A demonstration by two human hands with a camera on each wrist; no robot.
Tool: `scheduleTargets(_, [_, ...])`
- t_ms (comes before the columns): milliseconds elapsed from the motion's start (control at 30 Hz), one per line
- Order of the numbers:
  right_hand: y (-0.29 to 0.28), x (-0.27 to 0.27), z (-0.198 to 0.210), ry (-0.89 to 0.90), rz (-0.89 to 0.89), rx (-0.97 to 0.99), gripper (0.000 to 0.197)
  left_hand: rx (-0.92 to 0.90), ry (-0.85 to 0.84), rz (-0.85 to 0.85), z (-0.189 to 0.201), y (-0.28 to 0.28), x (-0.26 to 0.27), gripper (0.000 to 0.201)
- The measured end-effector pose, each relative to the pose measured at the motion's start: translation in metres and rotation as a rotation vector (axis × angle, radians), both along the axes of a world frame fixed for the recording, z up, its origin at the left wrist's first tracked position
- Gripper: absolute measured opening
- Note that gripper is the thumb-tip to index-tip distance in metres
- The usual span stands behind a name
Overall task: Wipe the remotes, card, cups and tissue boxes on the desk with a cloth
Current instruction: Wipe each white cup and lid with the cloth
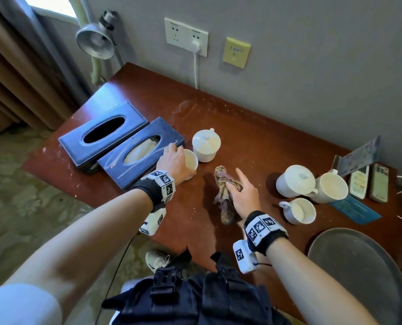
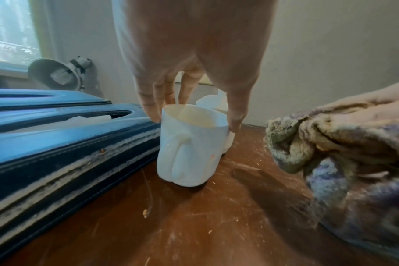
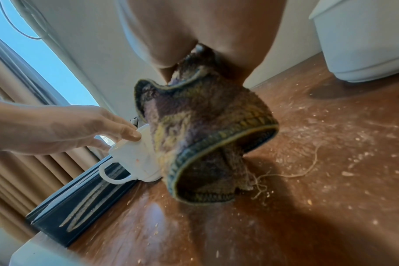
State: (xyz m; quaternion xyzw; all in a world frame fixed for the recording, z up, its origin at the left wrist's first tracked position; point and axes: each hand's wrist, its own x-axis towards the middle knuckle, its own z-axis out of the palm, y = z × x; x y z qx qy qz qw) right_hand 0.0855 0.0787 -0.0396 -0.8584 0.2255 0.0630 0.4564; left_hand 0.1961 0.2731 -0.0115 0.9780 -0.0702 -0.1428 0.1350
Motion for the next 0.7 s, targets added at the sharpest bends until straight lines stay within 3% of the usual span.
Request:
scheduleTargets(233, [-0.004,-0.008,0.003,-0.079,-0.042,0.106,0.031,0.078,0.044,-0.014,0.007,-0.007,-0.003,0.084])
scheduleTargets(367, [-0.009,-0.015,0.009,-0.160,-0.069,0.193,0.031,0.096,0.069,-0.133,0.009,-0.017,-0.025,0.080])
scheduleTargets(600, [-0.042,-0.044,0.016,-0.292,-0.205,0.364,0.033,-0.324,0.336,-0.096,-0.008,-0.058,-0.080,0.082])
scheduleTargets(700, [-0.055,-0.057,0.011,-0.292,-0.232,0.365,0.033,-0.379,0.410,-0.108,-0.020,-0.068,-0.096,0.084])
